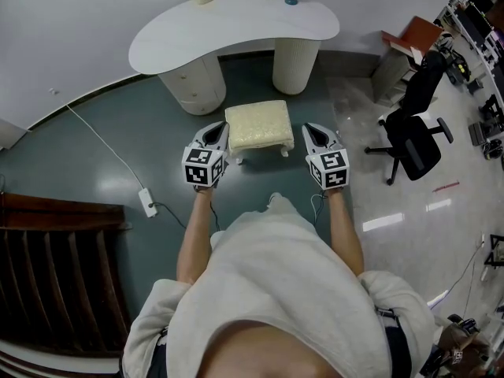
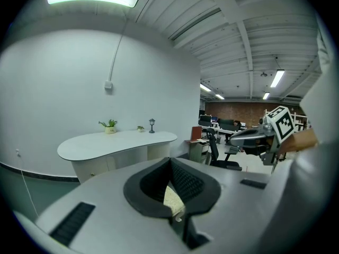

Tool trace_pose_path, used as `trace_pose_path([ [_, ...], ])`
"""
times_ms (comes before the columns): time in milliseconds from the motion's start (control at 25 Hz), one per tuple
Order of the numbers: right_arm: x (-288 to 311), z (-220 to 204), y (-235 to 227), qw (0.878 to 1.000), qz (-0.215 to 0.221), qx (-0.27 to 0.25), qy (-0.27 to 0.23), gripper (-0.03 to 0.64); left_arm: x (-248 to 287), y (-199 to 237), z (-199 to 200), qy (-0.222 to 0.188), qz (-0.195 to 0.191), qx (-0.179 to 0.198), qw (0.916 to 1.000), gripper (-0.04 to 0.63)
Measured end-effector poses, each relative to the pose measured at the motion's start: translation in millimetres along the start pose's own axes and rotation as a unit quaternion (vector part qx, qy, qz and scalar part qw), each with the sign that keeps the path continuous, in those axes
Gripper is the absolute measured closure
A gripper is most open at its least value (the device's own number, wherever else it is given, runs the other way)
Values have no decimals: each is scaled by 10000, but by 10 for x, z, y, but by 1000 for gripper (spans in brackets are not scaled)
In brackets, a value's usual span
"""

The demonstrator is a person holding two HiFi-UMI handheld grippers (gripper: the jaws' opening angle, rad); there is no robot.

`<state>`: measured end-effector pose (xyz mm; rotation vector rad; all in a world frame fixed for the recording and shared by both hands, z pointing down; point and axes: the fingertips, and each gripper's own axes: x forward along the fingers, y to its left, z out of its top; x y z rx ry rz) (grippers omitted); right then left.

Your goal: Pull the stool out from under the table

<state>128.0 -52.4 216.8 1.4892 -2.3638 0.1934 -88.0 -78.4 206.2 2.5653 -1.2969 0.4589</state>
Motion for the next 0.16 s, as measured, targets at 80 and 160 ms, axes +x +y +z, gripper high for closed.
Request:
trace_pose_path([
  [80, 3, -1, 9, 10000, 5, 2, 4, 621, -1, -4, -24, 11, 2, -17, 10000, 584],
  [160, 6, -6, 28, 10000, 16, 11, 10, 620, -2, -5, -51, 30, 7, -46, 10000, 584],
])
